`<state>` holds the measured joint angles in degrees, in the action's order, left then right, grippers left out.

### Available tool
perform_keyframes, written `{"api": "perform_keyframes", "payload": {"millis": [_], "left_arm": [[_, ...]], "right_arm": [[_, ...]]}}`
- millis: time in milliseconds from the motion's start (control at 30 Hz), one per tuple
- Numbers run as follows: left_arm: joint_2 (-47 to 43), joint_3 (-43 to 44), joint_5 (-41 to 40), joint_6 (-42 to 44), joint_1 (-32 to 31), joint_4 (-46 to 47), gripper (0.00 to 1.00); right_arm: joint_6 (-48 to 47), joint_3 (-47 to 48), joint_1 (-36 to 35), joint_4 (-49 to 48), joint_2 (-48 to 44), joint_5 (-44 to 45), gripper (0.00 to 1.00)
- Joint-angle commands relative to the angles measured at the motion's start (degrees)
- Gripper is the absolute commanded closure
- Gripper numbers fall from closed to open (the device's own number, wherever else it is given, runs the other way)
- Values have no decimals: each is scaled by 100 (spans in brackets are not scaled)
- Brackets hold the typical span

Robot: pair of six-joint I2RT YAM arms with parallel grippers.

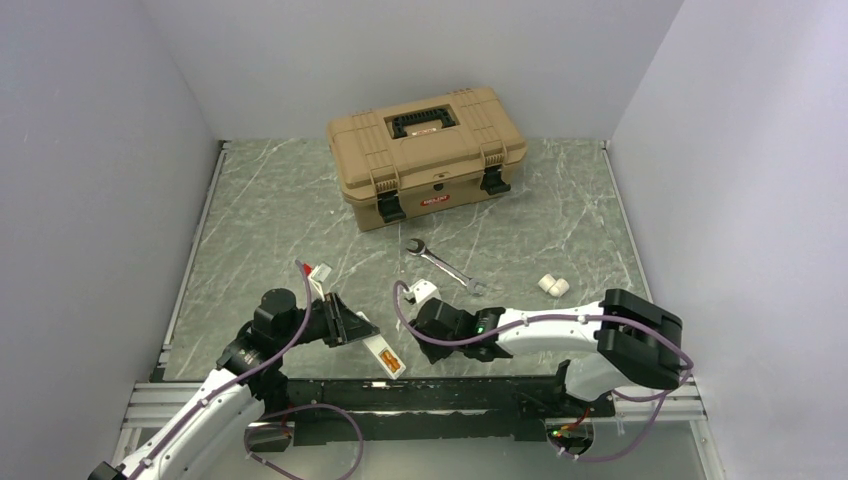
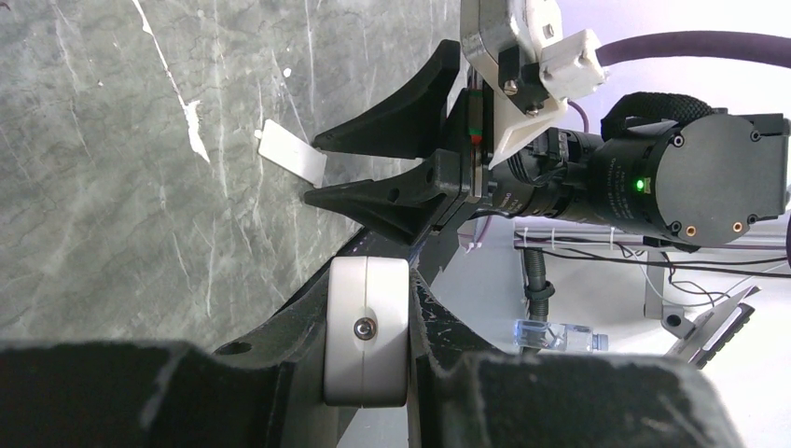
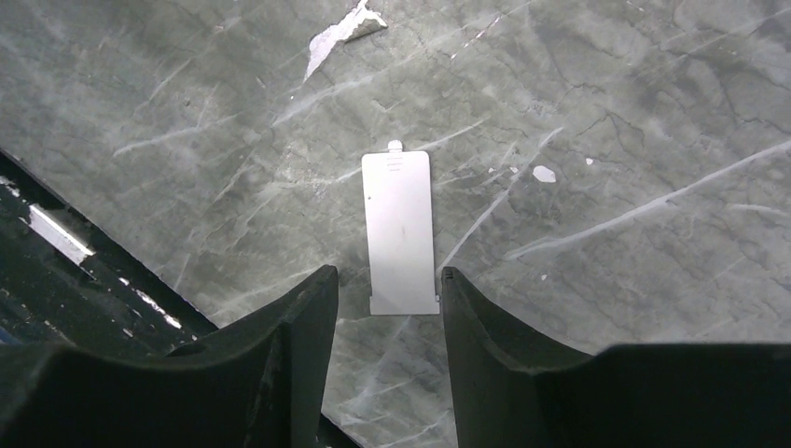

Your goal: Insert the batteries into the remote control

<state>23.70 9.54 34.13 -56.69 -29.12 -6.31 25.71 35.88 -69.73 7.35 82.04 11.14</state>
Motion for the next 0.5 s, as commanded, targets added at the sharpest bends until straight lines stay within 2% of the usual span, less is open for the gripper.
{"api": "perform_keyframes", "payload": {"millis": [0,200,333,467], "left_arm": [[-17,21,41,-36,3,311,100],[61,6,77,-53,3,399,100],[57,3,83,-57,3,418,100],[54,37,69,-31,5,383,100]], "right_arm": [[76,135,-118,520,209,237,53],[159,206,-256,761,241,368,55],[145,252,-286,786,318,297,65],[140,410,-324,919,501,284,67]]}}
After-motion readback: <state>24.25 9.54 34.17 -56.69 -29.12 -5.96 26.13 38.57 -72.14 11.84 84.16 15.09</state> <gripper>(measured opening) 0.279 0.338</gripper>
